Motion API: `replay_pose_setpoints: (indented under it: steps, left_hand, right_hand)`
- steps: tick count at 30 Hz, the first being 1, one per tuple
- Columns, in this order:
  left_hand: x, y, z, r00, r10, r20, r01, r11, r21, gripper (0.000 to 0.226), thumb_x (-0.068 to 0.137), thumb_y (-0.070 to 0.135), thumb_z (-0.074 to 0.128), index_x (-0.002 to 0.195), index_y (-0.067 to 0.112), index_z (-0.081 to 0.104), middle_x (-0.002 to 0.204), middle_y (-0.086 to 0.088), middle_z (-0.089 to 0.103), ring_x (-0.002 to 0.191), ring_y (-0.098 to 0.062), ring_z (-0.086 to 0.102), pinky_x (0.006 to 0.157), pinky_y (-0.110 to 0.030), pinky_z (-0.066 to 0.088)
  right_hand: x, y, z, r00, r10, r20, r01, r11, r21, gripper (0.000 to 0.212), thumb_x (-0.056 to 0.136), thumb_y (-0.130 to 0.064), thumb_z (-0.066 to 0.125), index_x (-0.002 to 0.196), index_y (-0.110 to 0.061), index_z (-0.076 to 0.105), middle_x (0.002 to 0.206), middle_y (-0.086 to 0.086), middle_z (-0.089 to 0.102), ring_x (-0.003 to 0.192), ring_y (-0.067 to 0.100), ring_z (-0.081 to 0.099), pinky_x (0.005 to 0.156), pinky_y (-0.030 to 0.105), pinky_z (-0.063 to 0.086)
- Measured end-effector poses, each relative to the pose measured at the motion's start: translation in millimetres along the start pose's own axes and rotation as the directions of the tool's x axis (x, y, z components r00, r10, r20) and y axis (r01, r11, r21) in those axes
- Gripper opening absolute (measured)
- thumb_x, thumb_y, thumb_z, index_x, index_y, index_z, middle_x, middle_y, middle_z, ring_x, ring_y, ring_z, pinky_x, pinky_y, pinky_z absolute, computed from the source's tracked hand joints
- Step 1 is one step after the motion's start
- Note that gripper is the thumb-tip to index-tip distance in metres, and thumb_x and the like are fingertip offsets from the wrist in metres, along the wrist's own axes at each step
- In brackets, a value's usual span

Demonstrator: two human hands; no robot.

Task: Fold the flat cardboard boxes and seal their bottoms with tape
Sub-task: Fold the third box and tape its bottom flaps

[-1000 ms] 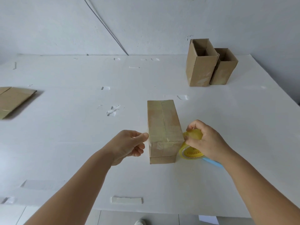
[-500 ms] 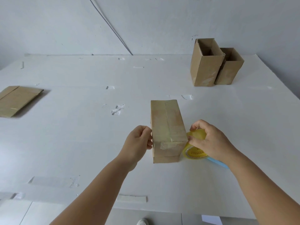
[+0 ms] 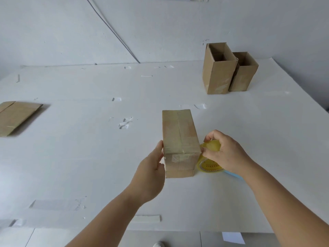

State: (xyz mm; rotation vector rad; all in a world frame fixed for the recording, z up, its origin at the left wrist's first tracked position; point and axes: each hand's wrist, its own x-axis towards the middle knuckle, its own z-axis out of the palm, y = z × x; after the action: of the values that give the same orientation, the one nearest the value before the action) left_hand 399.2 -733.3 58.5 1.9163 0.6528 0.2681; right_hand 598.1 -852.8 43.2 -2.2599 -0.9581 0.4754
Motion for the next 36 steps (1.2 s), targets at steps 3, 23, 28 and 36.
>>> replay_pose_setpoints:
  steps: [3,23,28,36]
  left_hand:
    - [2.6,-5.3,-1.1,0.996,-0.017,0.082,0.018,1.0,-0.004,0.077,0.08,-0.011,0.027,0.122,0.052,0.041,0.113,0.034,0.057,0.098,0.011,0.049,0.082,-0.005,0.04]
    - [97.9,24.9,-4.9,0.768,0.36,0.531,-0.641,0.434,0.633,0.055,0.086,0.066,0.041,0.132,0.037,0.046,0.141,0.016,0.038,0.147,-0.011,0.01,0.113,-0.036,0.011]
    - [90.8,20.4,-5.1,0.823,0.361,0.439,-0.568,0.494,0.658,0.061,0.079,0.074,0.026,0.121,0.036,0.049,0.132,0.021,0.041,0.146,-0.01,0.012,0.112,-0.036,0.012]
    - [86.3,15.0,0.5,0.871,0.354,0.34,-0.484,0.502,0.717,0.057,0.08,0.071,0.022,0.115,0.036,0.049,0.128,0.02,0.043,0.146,-0.011,0.013,0.11,-0.037,0.015]
  right_hand:
    - [0.8,-0.7,0.1,1.0,-0.008,-0.015,0.008,1.0,-0.011,0.027,0.074,-0.047,0.071,0.091,-0.033,0.055,0.097,-0.004,0.06,0.089,0.02,0.055,0.074,0.033,0.046]
    - [-4.9,10.4,-13.6,0.994,0.011,0.112,-0.027,0.989,0.147,0.044,0.074,-0.048,0.072,0.112,-0.042,0.052,0.11,-0.015,0.055,0.098,0.008,0.056,0.083,0.029,0.048]
    - [-6.1,34.3,-15.3,0.978,0.06,0.201,-0.139,0.902,0.408,0.078,0.048,-0.061,0.073,0.118,-0.034,0.052,0.109,-0.01,0.062,0.098,0.009,0.063,0.08,0.02,0.049]
    - [11.1,21.9,-8.8,0.989,0.087,0.117,-0.139,0.817,0.56,0.009,0.084,-0.034,0.067,0.089,-0.027,0.064,0.068,-0.016,0.061,0.063,0.0,0.055,0.065,0.021,0.042]
